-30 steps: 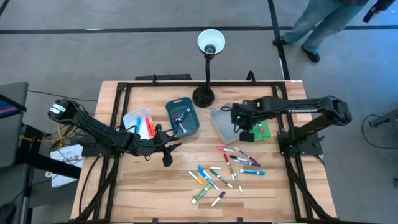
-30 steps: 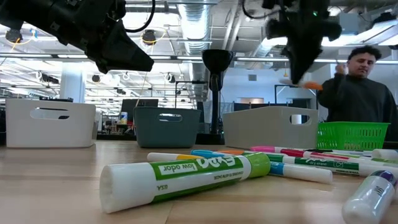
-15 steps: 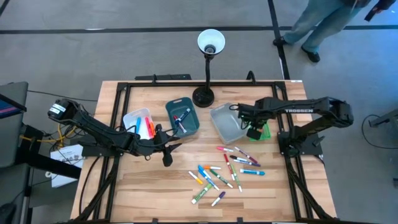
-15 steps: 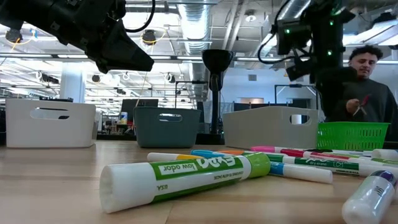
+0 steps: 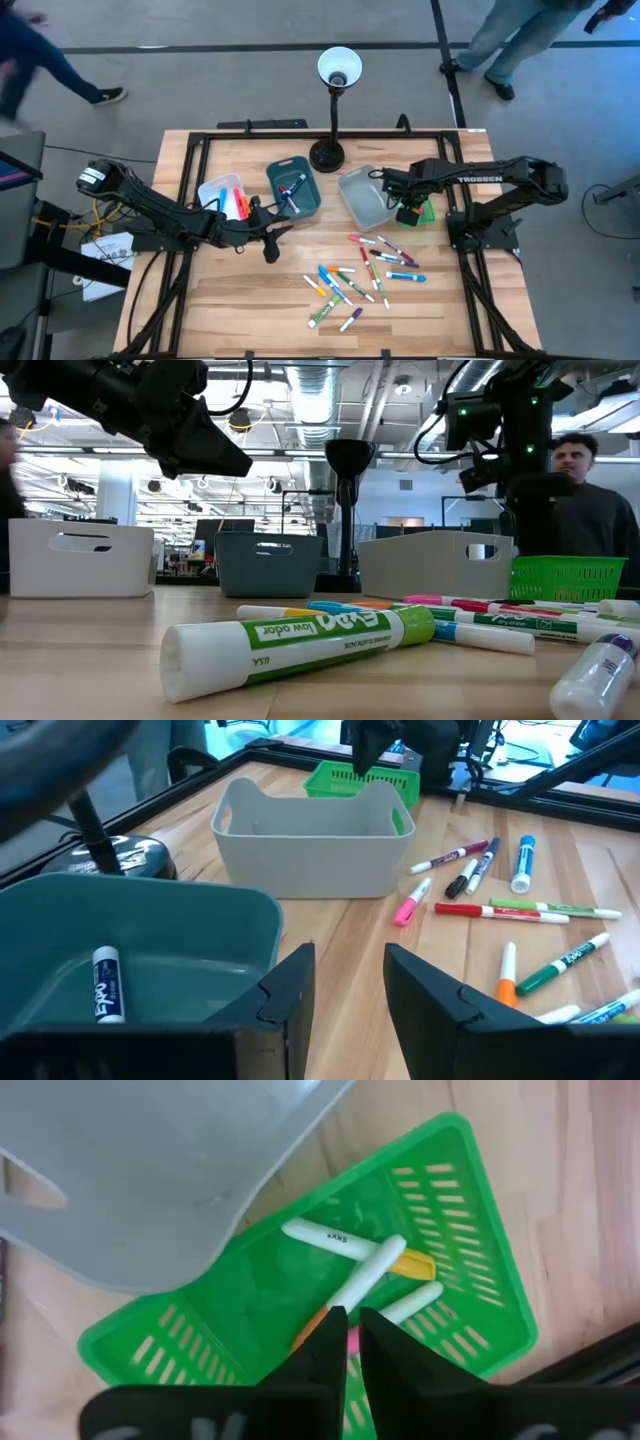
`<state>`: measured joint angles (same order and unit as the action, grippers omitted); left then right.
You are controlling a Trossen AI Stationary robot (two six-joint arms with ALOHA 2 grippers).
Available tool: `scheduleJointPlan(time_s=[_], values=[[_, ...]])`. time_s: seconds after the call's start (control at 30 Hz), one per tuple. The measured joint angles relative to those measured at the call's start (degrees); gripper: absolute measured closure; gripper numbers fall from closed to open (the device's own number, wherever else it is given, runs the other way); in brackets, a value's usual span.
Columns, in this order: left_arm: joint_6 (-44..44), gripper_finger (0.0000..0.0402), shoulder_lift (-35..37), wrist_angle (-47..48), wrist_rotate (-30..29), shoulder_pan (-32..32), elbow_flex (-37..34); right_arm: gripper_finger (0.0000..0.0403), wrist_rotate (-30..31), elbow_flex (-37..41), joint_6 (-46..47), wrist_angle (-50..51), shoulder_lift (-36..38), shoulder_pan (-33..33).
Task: Pick & Place Markers
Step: Put the orange highlighter pen into the green bin
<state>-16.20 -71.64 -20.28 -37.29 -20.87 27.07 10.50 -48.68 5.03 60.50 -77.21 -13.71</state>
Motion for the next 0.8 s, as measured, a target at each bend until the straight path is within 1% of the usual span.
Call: scheduleJointPlan(time_s=[0.1,0.2,0.4,0.47,0.63,0.8], values=[[1.6,0.0284,0.0,-0.3,0.6,0.0,0.0,0.0366,0.1,-1.0,0.2,0.8,0.0,1.2],[2.5,0.0284,0.0,-0.5,2.2,0.0,0.0,0.0348,0.0,-3.7,2.5,2.0,0.0,3.7],[2.5,0.0284,0.0,-0.7,2.2,0.0,0.0,0.0317,0.1,-10.9,9.2,3.2,0.0,10.8],[2.5,0.0284,0.0,-0.7,2.2,0.0,0.0,0.031,0.0,-12.3,11.5,1.8,0.0,13.8],[2.5,0.0284,0.0,-0.8,2.2,0.0,0.0,0.029,-0.1,-12.6,14.4,-6.2,-0.3,21.3],[2.5,0.0284,0.0,-0.8,2.2,0.0,0.0,0.0259,0.0,-12.6,17.6,-11.3,-4.5,27.2]])
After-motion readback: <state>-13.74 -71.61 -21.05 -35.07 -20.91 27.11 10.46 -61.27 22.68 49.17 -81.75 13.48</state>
